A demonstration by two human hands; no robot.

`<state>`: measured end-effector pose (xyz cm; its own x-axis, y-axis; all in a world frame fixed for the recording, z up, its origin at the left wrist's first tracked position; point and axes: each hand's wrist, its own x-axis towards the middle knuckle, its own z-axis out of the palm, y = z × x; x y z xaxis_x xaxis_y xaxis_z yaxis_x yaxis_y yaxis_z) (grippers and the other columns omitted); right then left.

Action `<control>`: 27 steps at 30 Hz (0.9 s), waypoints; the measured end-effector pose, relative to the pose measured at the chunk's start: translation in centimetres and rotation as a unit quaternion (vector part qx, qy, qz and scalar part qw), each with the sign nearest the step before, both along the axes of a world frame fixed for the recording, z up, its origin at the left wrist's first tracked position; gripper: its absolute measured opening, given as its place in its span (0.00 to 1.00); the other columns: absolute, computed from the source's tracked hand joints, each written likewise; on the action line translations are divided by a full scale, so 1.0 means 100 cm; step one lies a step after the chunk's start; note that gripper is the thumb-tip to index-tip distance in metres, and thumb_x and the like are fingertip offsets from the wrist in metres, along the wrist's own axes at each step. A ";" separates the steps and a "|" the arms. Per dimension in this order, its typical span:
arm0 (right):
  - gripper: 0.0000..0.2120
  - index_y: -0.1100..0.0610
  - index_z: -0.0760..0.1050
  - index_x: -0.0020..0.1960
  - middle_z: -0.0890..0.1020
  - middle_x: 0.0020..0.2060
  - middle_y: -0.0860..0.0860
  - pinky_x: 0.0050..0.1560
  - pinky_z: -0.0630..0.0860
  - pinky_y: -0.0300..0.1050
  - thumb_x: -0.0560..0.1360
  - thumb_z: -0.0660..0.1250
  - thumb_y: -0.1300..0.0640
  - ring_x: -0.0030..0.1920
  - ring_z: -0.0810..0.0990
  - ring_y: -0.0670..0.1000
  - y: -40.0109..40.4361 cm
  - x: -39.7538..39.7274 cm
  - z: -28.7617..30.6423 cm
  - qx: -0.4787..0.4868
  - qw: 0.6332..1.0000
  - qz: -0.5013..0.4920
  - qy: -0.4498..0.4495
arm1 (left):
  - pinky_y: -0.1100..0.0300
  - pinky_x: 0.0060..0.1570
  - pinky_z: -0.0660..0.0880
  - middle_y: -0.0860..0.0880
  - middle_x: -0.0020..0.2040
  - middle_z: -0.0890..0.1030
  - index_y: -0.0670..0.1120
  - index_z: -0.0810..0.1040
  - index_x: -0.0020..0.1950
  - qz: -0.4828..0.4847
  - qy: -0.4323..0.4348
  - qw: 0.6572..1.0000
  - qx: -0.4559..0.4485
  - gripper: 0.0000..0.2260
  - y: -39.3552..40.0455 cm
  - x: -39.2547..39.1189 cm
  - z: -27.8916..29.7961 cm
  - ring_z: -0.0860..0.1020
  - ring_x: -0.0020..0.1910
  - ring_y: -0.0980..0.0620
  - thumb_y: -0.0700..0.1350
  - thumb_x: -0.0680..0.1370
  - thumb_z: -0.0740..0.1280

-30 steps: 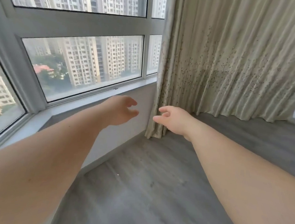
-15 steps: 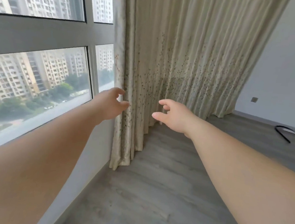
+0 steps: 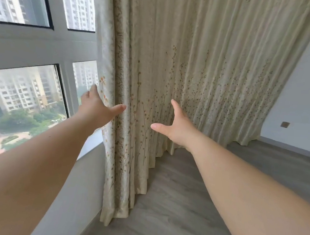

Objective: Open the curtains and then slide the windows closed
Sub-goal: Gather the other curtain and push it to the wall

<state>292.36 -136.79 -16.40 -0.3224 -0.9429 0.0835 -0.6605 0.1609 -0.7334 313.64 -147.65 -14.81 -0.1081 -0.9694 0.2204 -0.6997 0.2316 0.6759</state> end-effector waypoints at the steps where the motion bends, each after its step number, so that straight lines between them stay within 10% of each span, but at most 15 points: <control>1: 0.51 0.38 0.39 0.73 0.47 0.77 0.51 0.70 0.57 0.62 0.65 0.71 0.36 0.74 0.53 0.56 -0.018 -0.011 0.002 0.001 1.000 -0.001 -0.007 | 0.44 0.50 0.73 0.46 0.75 0.51 0.52 0.43 0.74 0.012 0.011 1.000 -0.004 0.50 -0.017 -0.008 0.000 0.61 0.69 0.40 0.68 0.62 0.68; 13: 0.54 0.38 0.36 0.73 0.44 0.77 0.50 0.71 0.53 0.60 0.64 0.72 0.36 0.75 0.47 0.54 -0.239 -0.078 0.007 -0.011 0.999 0.030 0.003 | 0.36 0.67 0.50 0.49 0.75 0.36 0.56 0.34 0.71 0.085 0.084 0.988 -0.098 0.57 -0.229 -0.100 -0.007 0.42 0.73 0.45 0.73 0.55 0.66; 27: 0.53 0.36 0.37 0.72 0.44 0.76 0.47 0.67 0.58 0.56 0.63 0.73 0.36 0.74 0.53 0.54 -0.425 -0.176 0.015 -0.022 0.996 -0.087 -0.010 | 0.44 0.66 0.55 0.47 0.75 0.36 0.64 0.33 0.68 -0.115 0.150 0.979 -0.072 0.57 -0.436 -0.256 0.000 0.48 0.73 0.43 0.68 0.55 0.72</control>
